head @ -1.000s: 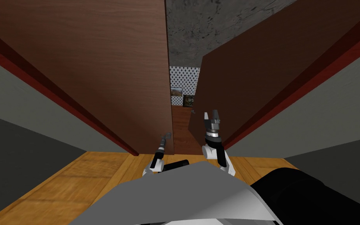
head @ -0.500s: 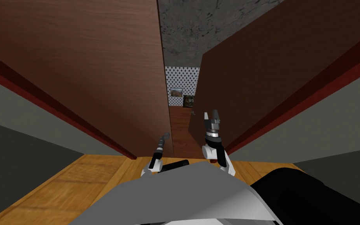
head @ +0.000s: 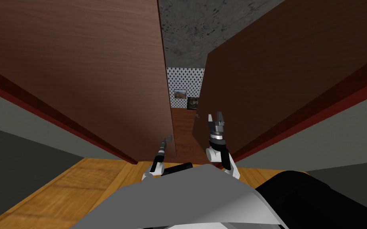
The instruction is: Push the door open
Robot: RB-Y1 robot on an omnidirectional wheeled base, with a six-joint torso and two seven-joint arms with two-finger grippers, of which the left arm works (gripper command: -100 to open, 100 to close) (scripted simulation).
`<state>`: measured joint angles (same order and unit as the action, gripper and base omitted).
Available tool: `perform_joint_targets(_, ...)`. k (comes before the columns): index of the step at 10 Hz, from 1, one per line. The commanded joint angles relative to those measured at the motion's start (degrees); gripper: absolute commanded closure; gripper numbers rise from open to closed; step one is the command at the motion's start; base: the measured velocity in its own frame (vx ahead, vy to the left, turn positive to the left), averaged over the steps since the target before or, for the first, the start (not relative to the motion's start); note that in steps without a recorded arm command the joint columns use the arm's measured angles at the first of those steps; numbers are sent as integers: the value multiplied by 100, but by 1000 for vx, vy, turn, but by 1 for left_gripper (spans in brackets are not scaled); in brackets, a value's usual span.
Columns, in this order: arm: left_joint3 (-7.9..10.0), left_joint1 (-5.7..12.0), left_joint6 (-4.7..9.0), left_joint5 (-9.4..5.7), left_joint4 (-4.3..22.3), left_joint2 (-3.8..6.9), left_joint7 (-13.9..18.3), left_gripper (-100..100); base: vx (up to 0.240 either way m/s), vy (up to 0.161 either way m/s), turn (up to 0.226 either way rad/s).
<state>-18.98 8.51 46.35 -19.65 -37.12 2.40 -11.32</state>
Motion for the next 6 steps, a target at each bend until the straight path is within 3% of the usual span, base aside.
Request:
perform_joint_targets(1, 155, 25, -26, -60, -40, 105, -47, 100, 111, -55, 55)
perform_joint_targets(5, 339, 38, -10, -132, -14, 165, -83, 100, 165, -87, 54)
perform_joint_targets(6, 454, 47, 1, -178, 2, 190, -106, 100, 138, -106, 58)
